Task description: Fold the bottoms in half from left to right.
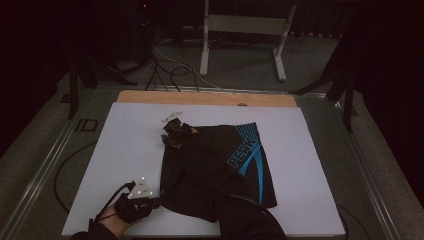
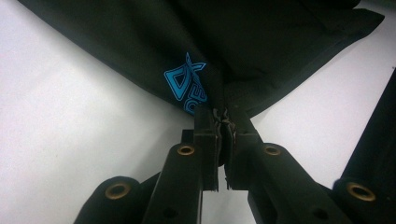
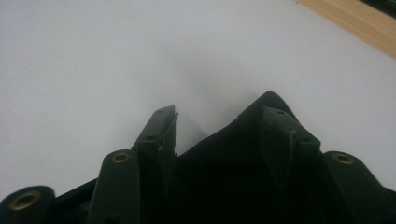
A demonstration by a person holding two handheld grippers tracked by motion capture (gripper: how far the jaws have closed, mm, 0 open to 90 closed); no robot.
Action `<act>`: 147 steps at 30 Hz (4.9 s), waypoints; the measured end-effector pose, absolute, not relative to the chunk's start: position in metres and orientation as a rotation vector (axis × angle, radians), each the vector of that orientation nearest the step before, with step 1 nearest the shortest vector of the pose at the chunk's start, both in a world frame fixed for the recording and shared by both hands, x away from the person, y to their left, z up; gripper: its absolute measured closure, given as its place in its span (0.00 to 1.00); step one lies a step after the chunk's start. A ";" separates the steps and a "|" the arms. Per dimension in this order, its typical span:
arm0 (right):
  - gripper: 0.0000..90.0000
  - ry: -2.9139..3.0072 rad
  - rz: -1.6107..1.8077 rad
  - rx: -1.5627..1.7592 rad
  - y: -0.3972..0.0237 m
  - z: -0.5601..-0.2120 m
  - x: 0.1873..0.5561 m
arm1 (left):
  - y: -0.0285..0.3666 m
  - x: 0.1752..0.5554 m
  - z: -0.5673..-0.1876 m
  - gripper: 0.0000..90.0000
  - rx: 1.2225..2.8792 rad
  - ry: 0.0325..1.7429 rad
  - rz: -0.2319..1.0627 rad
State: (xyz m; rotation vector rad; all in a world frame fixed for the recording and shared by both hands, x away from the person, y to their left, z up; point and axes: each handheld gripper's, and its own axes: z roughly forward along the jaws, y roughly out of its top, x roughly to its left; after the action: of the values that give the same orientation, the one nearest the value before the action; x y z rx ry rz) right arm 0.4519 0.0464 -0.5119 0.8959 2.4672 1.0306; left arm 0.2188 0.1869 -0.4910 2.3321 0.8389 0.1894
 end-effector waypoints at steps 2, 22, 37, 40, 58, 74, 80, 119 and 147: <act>0.52 2.471 1.021 0.894 0.047 -0.514 0.452 | 0.187 0.219 -0.491 0.95 2.331 0.839 0.189; 0.77 2.468 0.901 0.863 0.054 -0.522 0.447 | 0.187 0.219 -0.489 0.95 2.331 0.839 0.197; 0.98 2.497 0.935 0.869 0.041 -0.515 0.452 | 0.188 0.220 -0.488 0.95 2.322 0.845 0.188; 0.98 2.499 0.943 0.854 0.038 -0.512 0.451 | 0.188 0.220 -0.487 0.95 2.315 0.846 0.192; 0.99 2.505 0.985 0.797 0.026 -0.497 0.451 | 0.188 0.220 -0.480 0.95 2.288 0.833 0.196; 0.99 2.476 1.013 0.764 0.006 -0.469 0.450 | 0.177 0.218 -0.466 0.95 2.268 0.791 0.208; 0.99 2.458 1.034 0.775 -0.003 -0.459 0.451 | 0.171 0.219 -0.457 0.95 2.263 0.761 0.216; 0.99 2.334 1.079 0.844 -0.064 -0.417 0.443 | 0.120 0.229 -0.422 0.95 2.268 0.595 0.237; 0.99 2.235 1.050 0.905 -0.135 -0.390 0.438 | 0.049 0.245 -0.403 0.95 2.269 0.410 0.218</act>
State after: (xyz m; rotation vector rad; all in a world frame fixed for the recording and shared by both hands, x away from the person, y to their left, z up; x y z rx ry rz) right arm 0.4377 -0.1350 -0.3899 0.9050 2.2347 1.0503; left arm 0.2454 0.0495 -0.4034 2.2690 0.4098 0.2182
